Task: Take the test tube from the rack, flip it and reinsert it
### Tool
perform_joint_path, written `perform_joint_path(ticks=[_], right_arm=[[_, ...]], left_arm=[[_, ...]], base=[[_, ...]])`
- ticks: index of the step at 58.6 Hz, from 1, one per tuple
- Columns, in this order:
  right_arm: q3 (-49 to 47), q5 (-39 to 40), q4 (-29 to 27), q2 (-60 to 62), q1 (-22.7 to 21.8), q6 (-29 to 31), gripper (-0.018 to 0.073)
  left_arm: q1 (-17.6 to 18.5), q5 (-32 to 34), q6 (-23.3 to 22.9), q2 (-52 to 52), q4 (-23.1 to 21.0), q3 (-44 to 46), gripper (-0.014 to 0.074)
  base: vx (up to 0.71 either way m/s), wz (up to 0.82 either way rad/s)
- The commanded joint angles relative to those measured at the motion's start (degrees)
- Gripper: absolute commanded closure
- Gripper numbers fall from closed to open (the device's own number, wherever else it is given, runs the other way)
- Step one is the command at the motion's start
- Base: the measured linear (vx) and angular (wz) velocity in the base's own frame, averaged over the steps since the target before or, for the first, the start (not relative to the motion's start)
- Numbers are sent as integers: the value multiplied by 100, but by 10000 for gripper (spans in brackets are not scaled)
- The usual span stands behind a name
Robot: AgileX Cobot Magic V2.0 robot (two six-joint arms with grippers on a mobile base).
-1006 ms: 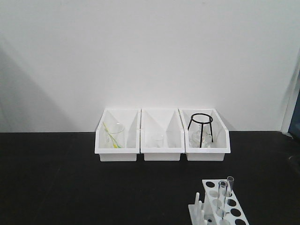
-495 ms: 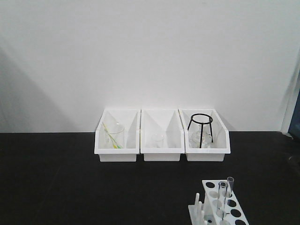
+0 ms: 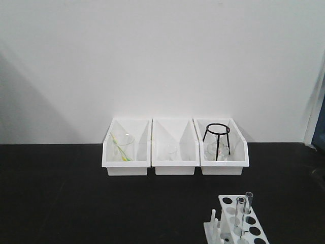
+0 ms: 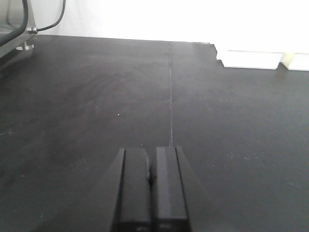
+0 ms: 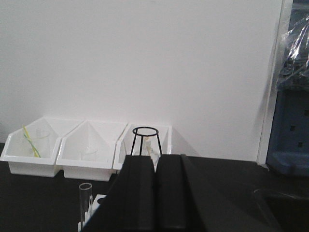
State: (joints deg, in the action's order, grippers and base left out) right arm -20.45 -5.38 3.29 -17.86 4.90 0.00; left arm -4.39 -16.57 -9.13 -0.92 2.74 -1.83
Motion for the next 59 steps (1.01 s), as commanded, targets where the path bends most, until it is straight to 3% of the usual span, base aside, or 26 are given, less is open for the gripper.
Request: perform_joint_path(ticks=[1,13,31,41,52,59], right_arm=[[-310,367,34,-550,-36,0,559],[-310,538,-32,-1372,-36,0,480],[-310,961,-113,-2122,-36,-69,213],[-299,1115,-105,-2751,-17,-63,144],[183,2912,53,-3393,444,-287,138],[406,3510,238,-3862,739,-280,138]], left_arm=[[41,500,1,-65,-25,1,603],[41,500,1,-65,-25,1,603],[41,500,1,-65,-25,1,603],[41,500,1,-65,-25,1,603],[41,500,1,-65,-25,1,603],[41,500,1,-65,-25,1,603]], base=[[0,-1],[0,-1],[0,0],[0,0],[0,0],[0,0]])
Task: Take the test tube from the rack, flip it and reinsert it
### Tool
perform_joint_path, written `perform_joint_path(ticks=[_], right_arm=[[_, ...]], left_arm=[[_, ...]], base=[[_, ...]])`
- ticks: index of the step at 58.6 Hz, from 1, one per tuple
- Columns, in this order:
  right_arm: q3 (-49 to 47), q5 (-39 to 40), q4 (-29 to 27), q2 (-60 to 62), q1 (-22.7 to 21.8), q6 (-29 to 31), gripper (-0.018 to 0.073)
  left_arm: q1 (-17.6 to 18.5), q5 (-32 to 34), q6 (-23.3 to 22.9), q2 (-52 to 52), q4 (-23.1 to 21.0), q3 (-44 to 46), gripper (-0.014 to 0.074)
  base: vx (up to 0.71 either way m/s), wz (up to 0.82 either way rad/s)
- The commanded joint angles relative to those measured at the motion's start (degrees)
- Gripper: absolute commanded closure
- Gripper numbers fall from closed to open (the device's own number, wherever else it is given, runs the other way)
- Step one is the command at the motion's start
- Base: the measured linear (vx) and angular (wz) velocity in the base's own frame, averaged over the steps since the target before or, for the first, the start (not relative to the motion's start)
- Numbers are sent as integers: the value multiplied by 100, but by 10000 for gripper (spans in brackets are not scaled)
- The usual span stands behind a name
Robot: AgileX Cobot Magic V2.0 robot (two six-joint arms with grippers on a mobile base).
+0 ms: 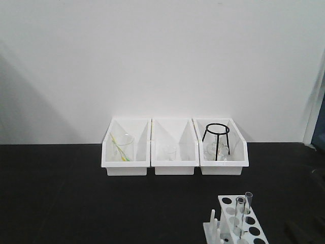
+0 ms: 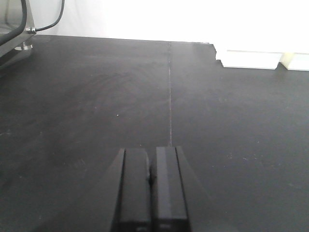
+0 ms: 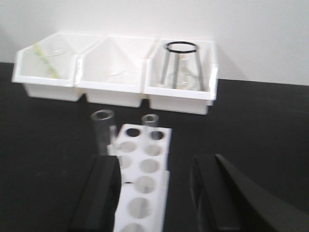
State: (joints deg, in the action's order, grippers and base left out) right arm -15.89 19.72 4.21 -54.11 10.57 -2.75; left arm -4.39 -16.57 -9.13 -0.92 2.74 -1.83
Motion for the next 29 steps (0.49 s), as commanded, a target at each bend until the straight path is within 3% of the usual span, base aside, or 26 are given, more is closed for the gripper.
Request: perform_joint_path(ticks=[1,15,29], right_arm=[[-44,1060,147,-344,202,-5,138],[-56,2393,187,-1710,283,-30,138],[-64,3526,661,-2803,283,-267,138]], left_arm=[[41,500,1,-65,-25,1,603],[41,500,1,-65,-25,1,603],[41,500,1,-65,-25,1,603]], base=[[0,0],[0,0],[0,0]])
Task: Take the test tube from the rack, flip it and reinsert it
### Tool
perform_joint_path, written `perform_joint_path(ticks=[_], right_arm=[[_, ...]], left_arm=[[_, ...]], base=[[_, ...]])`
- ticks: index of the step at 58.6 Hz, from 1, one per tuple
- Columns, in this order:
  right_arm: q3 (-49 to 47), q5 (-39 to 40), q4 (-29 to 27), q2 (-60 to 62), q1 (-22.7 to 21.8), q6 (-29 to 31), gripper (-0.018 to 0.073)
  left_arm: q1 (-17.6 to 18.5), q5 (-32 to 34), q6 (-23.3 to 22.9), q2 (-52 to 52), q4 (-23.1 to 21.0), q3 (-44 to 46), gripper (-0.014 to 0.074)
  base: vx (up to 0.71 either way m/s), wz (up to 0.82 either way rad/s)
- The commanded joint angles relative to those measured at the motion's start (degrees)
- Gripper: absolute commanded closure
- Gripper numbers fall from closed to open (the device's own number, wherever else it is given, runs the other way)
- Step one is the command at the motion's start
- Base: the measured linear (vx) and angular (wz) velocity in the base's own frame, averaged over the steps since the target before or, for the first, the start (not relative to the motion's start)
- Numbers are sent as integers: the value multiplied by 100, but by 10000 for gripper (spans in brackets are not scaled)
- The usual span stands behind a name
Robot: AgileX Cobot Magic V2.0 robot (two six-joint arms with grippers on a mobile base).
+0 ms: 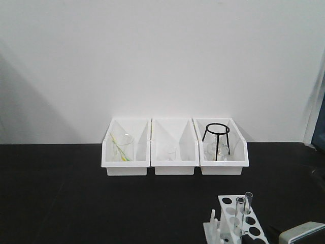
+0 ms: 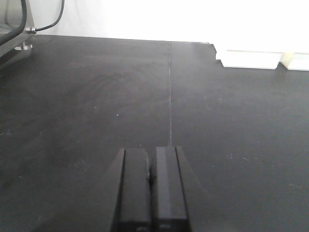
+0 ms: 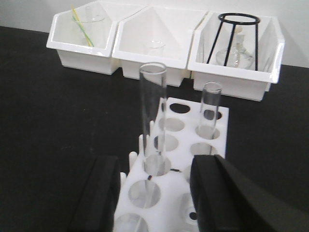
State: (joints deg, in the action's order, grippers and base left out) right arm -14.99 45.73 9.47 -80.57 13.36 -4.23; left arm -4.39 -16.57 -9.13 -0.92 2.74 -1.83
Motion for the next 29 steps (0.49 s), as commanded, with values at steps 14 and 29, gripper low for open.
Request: perform_joint_path(ticks=[14,29], right_arm=[[-654,1219,159,-786,4,-156,138],[-1300,1175,181,-1343,4,-186,138]], left_arm=[[41,500,1,-65,-25,1,603],[41,500,1,-65,-25,1,603]], base=[[0,0],[0,0]])
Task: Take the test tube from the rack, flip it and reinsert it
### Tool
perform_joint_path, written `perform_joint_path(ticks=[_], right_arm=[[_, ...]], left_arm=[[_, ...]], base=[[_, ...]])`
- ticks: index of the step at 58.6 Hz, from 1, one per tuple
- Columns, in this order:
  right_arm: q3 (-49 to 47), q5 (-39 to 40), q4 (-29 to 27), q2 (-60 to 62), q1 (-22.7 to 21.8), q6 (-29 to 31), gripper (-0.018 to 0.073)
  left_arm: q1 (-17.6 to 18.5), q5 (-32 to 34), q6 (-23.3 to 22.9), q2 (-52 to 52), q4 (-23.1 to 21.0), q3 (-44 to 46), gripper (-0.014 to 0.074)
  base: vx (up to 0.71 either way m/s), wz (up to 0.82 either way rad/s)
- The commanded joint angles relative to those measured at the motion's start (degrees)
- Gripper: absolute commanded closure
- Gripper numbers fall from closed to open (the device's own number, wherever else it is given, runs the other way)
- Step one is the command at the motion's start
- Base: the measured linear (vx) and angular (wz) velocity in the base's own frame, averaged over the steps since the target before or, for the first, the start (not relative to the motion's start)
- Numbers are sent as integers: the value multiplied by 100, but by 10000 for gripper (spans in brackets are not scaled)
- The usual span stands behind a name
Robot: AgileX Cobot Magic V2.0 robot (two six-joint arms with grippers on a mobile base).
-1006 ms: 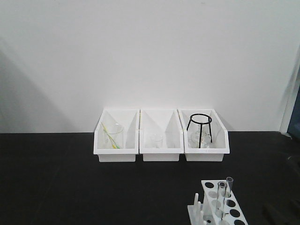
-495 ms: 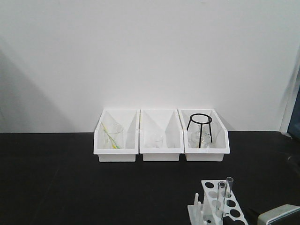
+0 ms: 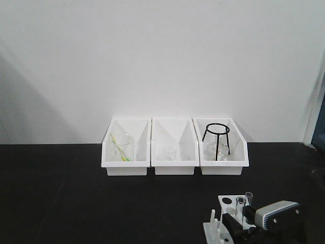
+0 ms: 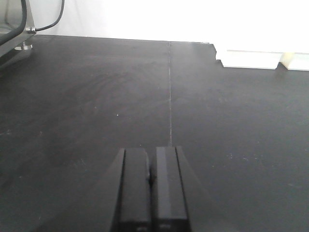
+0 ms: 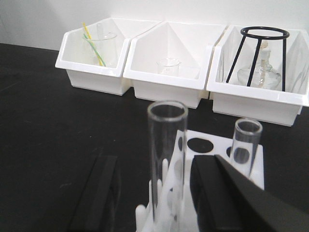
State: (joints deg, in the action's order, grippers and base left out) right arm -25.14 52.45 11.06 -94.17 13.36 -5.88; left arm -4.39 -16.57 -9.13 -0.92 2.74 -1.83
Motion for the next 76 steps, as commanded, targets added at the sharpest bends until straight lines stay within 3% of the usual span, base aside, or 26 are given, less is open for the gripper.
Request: perform_joint_path(ticks=[1,14,36,45,76], right_arm=[[-313,503,21,-10,4,-25,138],[-476,508,21,-213,4,-144,175],[-476,605,16,-213,4,-144,431],[-476,683,16,-20,4,-144,472],[-1343,-1681,19,1644,4,-294,470]], left_arm=[[41,500,1,-65,-25,1,603],[41,500,1,-65,-25,1,603],[41,500,1,-65,-25,1,603],[41,500,1,-65,-25,1,603],[41,500,1,-65,-25,1,603]], base=[[0,0],[0,0],[0,0],[0,0],[0,0]])
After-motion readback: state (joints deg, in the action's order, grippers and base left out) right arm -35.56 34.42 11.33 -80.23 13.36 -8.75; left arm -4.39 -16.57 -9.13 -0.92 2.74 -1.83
